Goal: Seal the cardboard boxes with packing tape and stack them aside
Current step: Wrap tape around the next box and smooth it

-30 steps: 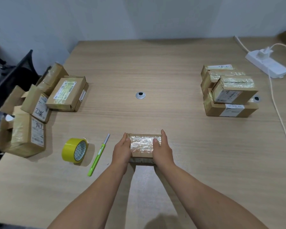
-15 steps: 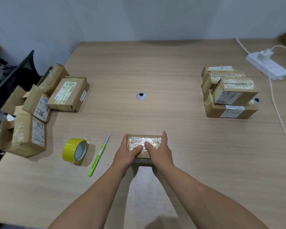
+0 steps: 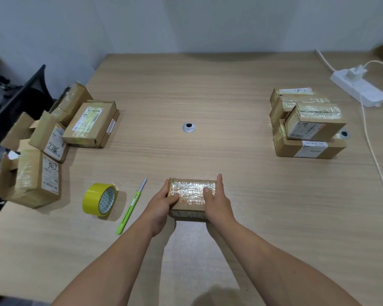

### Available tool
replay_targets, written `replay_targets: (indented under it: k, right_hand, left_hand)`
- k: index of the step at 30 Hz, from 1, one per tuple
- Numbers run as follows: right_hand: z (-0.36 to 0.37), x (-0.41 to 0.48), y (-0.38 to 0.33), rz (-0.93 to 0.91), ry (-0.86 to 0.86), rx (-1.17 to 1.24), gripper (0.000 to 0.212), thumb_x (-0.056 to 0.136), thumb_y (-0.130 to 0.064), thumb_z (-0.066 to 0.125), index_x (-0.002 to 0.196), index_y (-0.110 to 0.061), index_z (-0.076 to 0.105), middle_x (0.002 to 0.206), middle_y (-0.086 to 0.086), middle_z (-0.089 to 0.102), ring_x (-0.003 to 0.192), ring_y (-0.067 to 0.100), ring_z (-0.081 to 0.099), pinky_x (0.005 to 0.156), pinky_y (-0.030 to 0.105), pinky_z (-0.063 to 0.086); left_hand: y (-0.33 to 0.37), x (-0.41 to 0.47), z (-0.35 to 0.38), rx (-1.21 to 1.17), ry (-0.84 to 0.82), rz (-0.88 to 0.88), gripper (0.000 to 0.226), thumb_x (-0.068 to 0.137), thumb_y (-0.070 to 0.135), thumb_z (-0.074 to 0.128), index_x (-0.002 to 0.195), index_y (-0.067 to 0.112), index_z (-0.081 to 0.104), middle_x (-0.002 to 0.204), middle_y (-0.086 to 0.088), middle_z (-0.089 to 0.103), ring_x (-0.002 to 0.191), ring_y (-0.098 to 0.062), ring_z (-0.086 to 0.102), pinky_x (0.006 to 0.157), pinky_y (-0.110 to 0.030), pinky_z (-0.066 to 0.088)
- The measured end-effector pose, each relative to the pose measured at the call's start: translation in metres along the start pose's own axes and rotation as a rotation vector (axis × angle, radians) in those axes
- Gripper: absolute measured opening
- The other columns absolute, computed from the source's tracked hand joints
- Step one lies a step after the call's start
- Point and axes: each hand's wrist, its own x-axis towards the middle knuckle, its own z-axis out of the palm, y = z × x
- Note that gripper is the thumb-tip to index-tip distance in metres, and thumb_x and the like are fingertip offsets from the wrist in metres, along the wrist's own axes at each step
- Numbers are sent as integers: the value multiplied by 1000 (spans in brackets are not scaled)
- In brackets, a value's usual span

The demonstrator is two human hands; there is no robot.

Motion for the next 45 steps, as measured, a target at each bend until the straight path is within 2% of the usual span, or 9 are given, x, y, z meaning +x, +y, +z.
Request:
replay_targets:
  k: [6,10,15,19,25,30,36,40,45]
  right_hand:
    - [-1,-1,-1,10,21,31,63,109,-39,35,158,-44,-3,168,2,18,150,27,27,118,44,26]
    - [-3,0,-5,34,37,11,61,106,-43,40,159,-40,9,161,3,35,137,27,44,108,41,36]
    - [3,5,-18,89,89,-8,64,90,-61,59,140,-31,32,123,3,60,105,24,62,97,47,51]
    - [4,4,-17,77,106,-19,57,93,-53,62,135,-28,33,114,1,57,98,23,62,92,46,53]
    - [6,3,-11,60,99,1,39,101,-49,48,133,-33,35,107,5,63,96,26,63,94,49,51]
    - [1,5,-7,81,106,65,13,105,-41,37,116,-45,43,88,-4,61,82,20,60,94,49,50]
    - [0,7,-9,80,119,115,26,104,-37,32,90,-51,49,82,-6,58,78,19,54,96,52,47]
    - [-1,7,-10,92,117,75,15,103,-41,34,109,-42,48,91,-4,60,87,21,59,98,52,48]
    - [4,5,-19,110,112,2,53,87,-60,60,125,-31,38,108,-1,59,98,24,61,93,47,51]
  left_hand:
    - [2,-3,-1,-146,30,-38,54,102,6,49,153,22,38,146,4,50,106,-9,62,84,-23,49]
    - [11,-6,4,-68,105,-17,71,84,52,69,145,21,52,142,4,58,122,-15,60,110,-39,44]
    - [14,-2,20,284,231,78,47,69,67,66,105,35,68,102,7,74,98,-18,69,92,-45,55]
    - [1,10,19,379,283,117,82,63,78,59,129,30,59,117,4,70,110,-22,65,98,-48,52]
    - [11,-4,25,197,301,66,57,100,42,51,154,28,38,155,1,43,141,-23,42,115,-39,34]
    - [6,3,22,118,314,80,47,107,30,45,153,23,39,157,-1,40,143,-23,38,108,-34,33]
    - [7,3,22,99,318,60,47,106,27,44,153,22,39,158,2,38,145,-22,35,113,-37,30]
    - [11,3,25,235,341,66,42,98,35,54,138,25,58,130,6,61,118,-22,55,99,-35,44]
    - [14,0,34,350,381,85,37,87,47,71,115,28,56,100,8,59,98,-16,55,81,-28,41]
